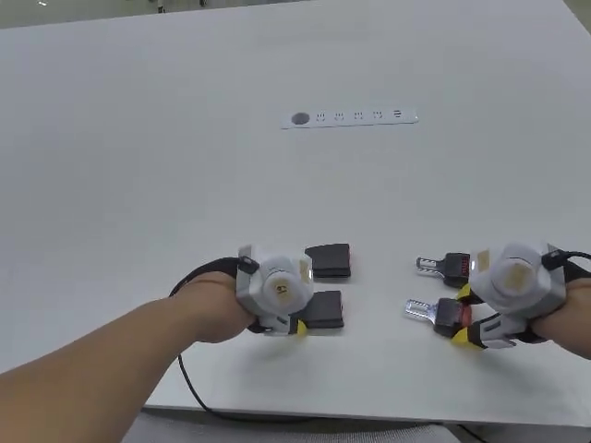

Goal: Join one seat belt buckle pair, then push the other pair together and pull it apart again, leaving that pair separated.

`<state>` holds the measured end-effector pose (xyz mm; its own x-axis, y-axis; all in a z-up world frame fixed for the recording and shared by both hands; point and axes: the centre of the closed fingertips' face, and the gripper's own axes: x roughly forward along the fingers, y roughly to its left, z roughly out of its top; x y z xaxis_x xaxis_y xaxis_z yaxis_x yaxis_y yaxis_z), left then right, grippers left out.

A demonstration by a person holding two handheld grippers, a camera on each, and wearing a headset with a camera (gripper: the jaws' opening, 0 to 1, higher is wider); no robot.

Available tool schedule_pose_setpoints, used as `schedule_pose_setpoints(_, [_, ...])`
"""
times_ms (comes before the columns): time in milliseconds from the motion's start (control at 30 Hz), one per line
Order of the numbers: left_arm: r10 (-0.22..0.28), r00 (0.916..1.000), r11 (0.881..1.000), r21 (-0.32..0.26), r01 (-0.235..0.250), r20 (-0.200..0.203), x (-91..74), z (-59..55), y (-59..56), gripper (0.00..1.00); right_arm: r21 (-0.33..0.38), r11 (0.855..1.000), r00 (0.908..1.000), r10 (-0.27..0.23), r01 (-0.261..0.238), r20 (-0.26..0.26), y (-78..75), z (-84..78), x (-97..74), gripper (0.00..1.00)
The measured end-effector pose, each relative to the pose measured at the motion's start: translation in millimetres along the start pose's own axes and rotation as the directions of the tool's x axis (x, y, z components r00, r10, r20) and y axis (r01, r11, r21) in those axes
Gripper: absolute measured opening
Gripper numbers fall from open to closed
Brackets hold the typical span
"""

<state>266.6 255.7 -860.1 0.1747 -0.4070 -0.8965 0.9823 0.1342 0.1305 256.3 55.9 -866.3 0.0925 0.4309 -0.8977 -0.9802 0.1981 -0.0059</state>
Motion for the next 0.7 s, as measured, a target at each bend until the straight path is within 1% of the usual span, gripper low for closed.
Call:
schedule_pose_setpoints(100, [-0.002, 1.0, 1.0, 0.0, 0.002, -0.003, 0.2, 0.1, -0.2, 0.31, -0.037, 0.999, 0.9999, 0.012, -0.012, -0.006, 3.9, 4.4, 2.8, 0.36])
schedule_pose_setpoints(200, [-0.005, 1.0, 1.0, 0.002, 0.005, -0.005, 0.3, 0.1, -0.5, 0.31, -0.051, 0.999, 0.9999, 0.016, -0.016, -0.004, 7.4, 11.8, 6.5, 0.35])
schedule_pose_setpoints(333, [-0.009, 0.9999, 1.0, 0.006, 0.009, -0.005, 0.5, 0.1, -0.6, 0.31, -0.06, 0.998, 0.9997, 0.02, -0.019, 0.011, 10.7, 24.8, 13.5, 0.35])
schedule_pose_setpoints(433, [-0.011, 0.9999, 1.0, 0.011, 0.011, -0.008, 0.8, 0.4, -0.7, 0.31, -0.054, 0.998, 0.9993, 0.025, -0.024, 0.026, 12.5, 36.0, 18.9, 0.35])
schedule_pose_setpoints(600, [-0.021, 0.9997, 0.999, 0.036, 0.021, -0.011, 1.0, 0.7, -1.2, 0.31, -0.085, 0.996, 0.9984, 0.04, -0.037, 0.039, 18.6, 52.6, 26.9, 0.35])
schedule_pose_setpoints(700, [-0.023, 0.9996, 0.999, 0.04, 0.024, -0.016, 1.2, 0.8, -1.6, 0.31, -0.112, 0.993, 0.9979, 0.048, -0.043, 0.043, 22.0, 62.9, 31.6, 0.35])
